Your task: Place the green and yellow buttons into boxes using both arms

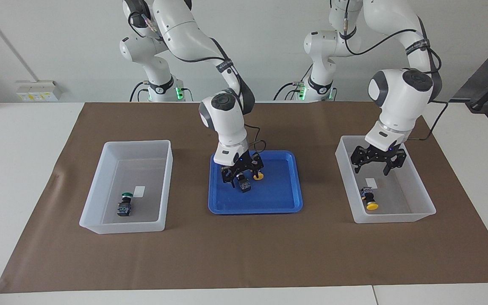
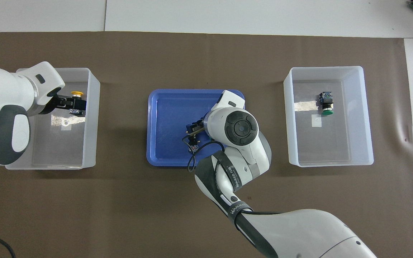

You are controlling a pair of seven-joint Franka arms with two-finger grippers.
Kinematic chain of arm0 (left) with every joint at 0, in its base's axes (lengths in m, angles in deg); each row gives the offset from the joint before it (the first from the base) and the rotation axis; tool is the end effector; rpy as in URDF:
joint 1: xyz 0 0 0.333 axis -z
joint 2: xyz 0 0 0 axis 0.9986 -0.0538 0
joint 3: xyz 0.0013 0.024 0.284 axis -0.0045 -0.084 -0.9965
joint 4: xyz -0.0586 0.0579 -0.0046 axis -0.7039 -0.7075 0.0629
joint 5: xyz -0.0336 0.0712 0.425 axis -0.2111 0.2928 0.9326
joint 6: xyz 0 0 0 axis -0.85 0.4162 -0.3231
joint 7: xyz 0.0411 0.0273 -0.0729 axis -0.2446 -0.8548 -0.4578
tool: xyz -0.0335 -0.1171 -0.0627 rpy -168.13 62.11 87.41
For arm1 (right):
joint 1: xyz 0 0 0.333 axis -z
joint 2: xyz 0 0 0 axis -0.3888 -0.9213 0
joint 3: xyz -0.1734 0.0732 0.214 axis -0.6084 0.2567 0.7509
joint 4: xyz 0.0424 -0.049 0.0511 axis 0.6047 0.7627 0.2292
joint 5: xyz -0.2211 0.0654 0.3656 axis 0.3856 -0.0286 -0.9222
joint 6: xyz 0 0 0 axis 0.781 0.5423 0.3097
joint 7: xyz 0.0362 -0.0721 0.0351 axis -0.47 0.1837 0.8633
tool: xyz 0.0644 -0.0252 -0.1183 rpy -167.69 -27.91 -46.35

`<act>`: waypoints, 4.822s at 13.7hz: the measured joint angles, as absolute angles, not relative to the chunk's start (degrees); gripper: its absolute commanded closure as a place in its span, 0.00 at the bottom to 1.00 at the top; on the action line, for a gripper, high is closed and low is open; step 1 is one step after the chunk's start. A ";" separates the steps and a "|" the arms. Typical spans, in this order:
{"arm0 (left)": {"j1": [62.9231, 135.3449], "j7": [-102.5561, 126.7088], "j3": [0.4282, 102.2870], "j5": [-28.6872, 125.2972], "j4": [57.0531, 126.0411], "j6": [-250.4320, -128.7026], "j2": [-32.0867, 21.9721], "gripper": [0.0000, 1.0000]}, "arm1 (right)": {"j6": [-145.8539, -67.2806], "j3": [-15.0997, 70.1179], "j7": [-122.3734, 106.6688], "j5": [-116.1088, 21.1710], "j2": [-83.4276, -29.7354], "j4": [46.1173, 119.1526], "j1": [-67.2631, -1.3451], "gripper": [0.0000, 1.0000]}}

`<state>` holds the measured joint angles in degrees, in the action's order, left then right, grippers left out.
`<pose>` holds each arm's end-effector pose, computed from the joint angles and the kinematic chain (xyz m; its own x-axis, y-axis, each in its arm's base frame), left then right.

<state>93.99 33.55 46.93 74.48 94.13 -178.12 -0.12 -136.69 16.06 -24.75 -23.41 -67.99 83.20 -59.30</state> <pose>0.6306 -0.0618 0.3734 0.9620 -0.2114 0.1728 -0.2084 -0.9774 -0.0354 0.5920 0.3749 0.2312 0.9128 0.3019 0.2749 0.3386 -0.9360 -0.0966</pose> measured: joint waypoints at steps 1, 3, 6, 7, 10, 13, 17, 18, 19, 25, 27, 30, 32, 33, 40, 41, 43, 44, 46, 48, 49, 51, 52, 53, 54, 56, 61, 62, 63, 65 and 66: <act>94.53 32.98 47.01 74.48 94.10 -176.37 0.90 0.00 | -136.70 16.03 -24.69 -23.32 -68.07 83.32 -59.30 0.00; 96.07 30.61 47.10 74.48 94.10 -173.55 2.66 0.00 | -136.70 15.88 -24.48 -23.26 -68.06 83.78 -59.28 0.00; 99.75 24.57 47.29 74.48 94.17 -171.83 3.55 0.00 | -136.78 15.66 -24.00 -22.89 -68.07 84.26 -59.19 0.10; 101.17 22.49 47.36 74.48 94.34 -171.83 3.55 0.00 | -136.94 15.64 -23.93 -22.80 -68.06 84.33 -59.19 0.23; 105.38 18.33 47.50 74.48 95.47 -172.04 3.62 0.00 | -137.25 15.65 -23.85 -22.57 -68.08 85.09 -59.23 0.86; 108.06 15.18 47.55 74.48 97.08 -173.73 3.76 0.00 | -137.68 15.66 -23.85 -22.55 -68.08 85.62 -59.24 1.00; 113.18 10.23 47.64 74.48 101.26 -179.57 3.86 0.00 | -137.35 14.61 -23.85 -22.55 -67.46 84.99 -58.83 1.00; 114.70 9.39 47.69 74.48 102.62 -181.96 3.86 0.00 | -135.76 14.13 -23.85 -22.55 -66.30 84.44 -57.79 1.00; 115.82 8.68 47.72 74.48 103.64 -183.61 3.86 0.00 | -133.64 13.84 -23.85 -22.55 -64.61 83.86 -56.22 1.00; 121.71 -0.08 47.76 74.48 107.74 -189.88 2.94 0.00 | -124.39 13.58 -19.70 -22.52 -54.51 83.44 -41.07 1.00; 123.93 -3.08 47.75 74.48 108.08 -192.06 0.59 0.00 | -124.19 13.56 -15.04 -22.52 -54.60 84.25 -37.40 1.00; 125.49 -6.70 47.67 74.48 107.58 -195.41 -3.29 0.00 | -123.14 13.56 -9.40 -22.52 -54.48 86.73 -33.38 1.00; 126.32 -9.81 47.64 74.48 105.46 -195.93 -6.75 0.00 | -122.54 13.57 -7.32 -22.52 -53.79 89.41 -31.91 1.00; 126.86 -11.65 47.63 74.48 104.12 -196.71 -8.77 0.00 | -122.26 13.59 -7.13 -22.52 -53.01 91.46 -31.65 1.00; 127.21 -13.87 47.09 74.48 101.25 -198.78 -12.72 1.00 | -125.82 13.79 -5.38 -22.52 -49.17 103.19 -31.07 0.80; 127.21 -13.87 47.06 74.48 101.21 -198.59 -12.65 1.00 | -127.42 13.79 -4.70 -22.52 -49.23 104.07 -30.73 0.64; 127.16 -13.87 46.78 74.48 101.04 -197.36 -12.07 1.00 | -129.34 13.78 -4.04 -22.52 -49.55 105.42 -30.26 0.24; 126.89 -13.86 46.46 74.48 100.89 -196.46 -11.40 1.00 | -129.67 13.78 -4.04 -22.52 -49.65 105.68 -30.20 0.00; 124.96 -12.66 45.99 74.49 100.36 -193.29 -8.62 1.00 | -129.94 13.79 -4.28 -22.58 -49.66 105.67 -30.19 0.00; 121.56 -10.06 45.78 74.49 100.15 -188.69 -4.63 1.00 | -130.13 13.80 -5.86 -22.60 -49.65 104.96 -30.17 0.00; 119.46 -8.90 45.69 74.49 100.14 -186.65 -2.61 1.00 | -130.13 13.85 -7.73 -22.61 -49.60 103.99 -30.19 0.00; 115.04 -4.44 45.53 74.54 100.17 -184.43 0.17 1.00 | -129.97 14.00 -12.49 -22.61 -49.27 101.60 -30.26 0.00; 112.47 -0.88 45.48 74.56 100.17 -184.16 0.80 1.00 | -129.36 14.00 -14.57 -22.61 -48.99 100.41 -30.24 0.00; 109.96 2.58 45.44 74.57 100.18 -184.18 1.00 1.00 | -128.26 13.95 -16.50 -22.61 -48.58 99.34 -30.17 0.00; 107.32 6.30 45.41 74.57 100.19 -184.34 0.99 1.00 | -126.50 13.84 -18.49 -22.57 -48.00 98.13 -30.10 0.00; 101.83 15.15 45.38 74.59 100.25 -186.47 0.90 1.00 | -119.89 13.46 -20.79 -22.24 -46.20 94.88 -29.82 0.00; 90.84 35.41 45.43 74.58 100.64 -191.80 0.13 1.00 | -100.98 13.10 -21.24 -18.43 -39.31 88.68 -27.76 0.00; 89.43 38.21 45.44 74.58 100.92 -193.17 -0.58 1.00 | -98.86 13.10 -21.24 -17.73 -38.20 88.69 -27.76 0.00; 88.37 40.19 45.43 74.58 101.25 -195.20 -1.68 1.00 | -96.88 13.10 -21.24 -17.39 -37.39 88.69 -27.74 0.00; 86.64 43.20 45.48 74.58 101.69 -201.27 -5.40 1.00 | -93.73 13.12 -20.61 -16.61 -36.22 88.75 -27.07 0.00; 85.98 44.12 45.53 74.58 101.71 -204.00 -7.49 1.00 | -93.07 13.10 -18.75 -16.40 -35.79 88.76 -25.85 0.00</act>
<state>85.98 44.12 45.53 74.58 101.71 -204.00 -7.49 -93.07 13.10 -18.75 -16.40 -35.79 88.76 -25.85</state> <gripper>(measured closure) 0.573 0.000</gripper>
